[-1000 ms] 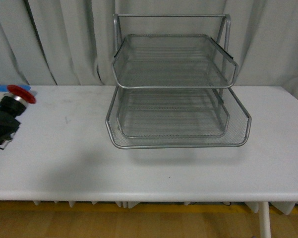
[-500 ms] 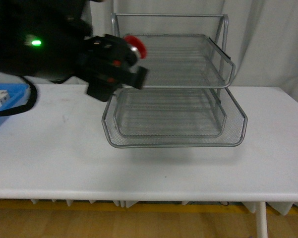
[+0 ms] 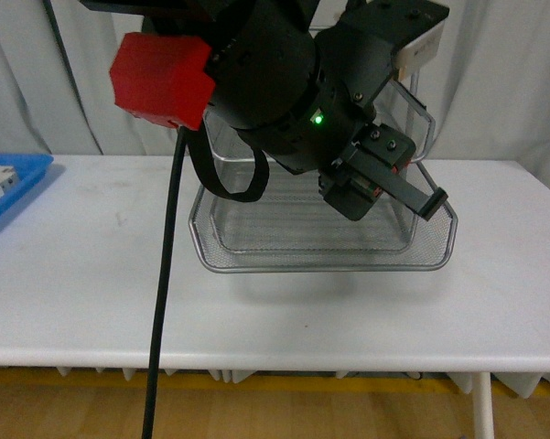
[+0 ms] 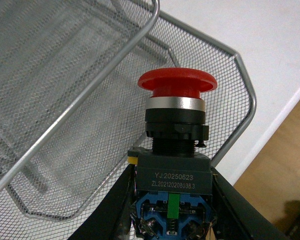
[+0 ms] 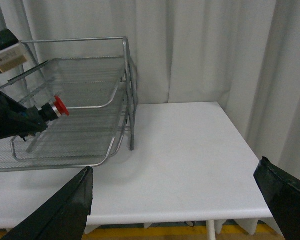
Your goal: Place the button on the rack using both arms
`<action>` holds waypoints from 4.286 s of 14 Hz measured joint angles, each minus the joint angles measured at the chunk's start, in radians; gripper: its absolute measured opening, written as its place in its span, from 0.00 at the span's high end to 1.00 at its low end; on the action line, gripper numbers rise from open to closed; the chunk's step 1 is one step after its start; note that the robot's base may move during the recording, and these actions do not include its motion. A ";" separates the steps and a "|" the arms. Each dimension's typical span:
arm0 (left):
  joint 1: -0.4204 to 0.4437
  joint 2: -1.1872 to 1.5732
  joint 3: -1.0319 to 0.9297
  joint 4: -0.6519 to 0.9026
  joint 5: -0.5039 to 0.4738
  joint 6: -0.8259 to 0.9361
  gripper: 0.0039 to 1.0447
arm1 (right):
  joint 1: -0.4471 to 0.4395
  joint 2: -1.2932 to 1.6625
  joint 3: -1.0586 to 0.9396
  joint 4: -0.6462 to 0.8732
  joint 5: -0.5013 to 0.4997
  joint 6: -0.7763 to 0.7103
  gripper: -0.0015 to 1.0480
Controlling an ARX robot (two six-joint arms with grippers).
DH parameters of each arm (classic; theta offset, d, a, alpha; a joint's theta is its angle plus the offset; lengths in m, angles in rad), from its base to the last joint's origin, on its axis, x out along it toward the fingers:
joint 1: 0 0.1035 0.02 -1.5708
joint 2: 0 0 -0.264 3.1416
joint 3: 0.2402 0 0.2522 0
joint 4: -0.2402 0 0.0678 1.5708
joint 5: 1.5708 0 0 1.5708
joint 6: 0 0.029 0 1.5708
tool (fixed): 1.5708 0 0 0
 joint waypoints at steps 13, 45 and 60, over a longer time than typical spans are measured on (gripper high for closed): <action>0.058 0.314 0.386 -0.297 -0.061 -0.045 0.48 | 0.000 0.000 0.000 0.000 0.000 0.000 0.06; 0.584 -1.370 -1.314 0.628 -0.040 -0.339 0.99 | 0.000 0.000 0.000 0.000 -0.002 0.000 0.06; 0.584 -1.904 -1.312 0.111 -0.040 -0.339 0.99 | 0.000 0.000 0.000 0.000 -0.002 0.000 0.06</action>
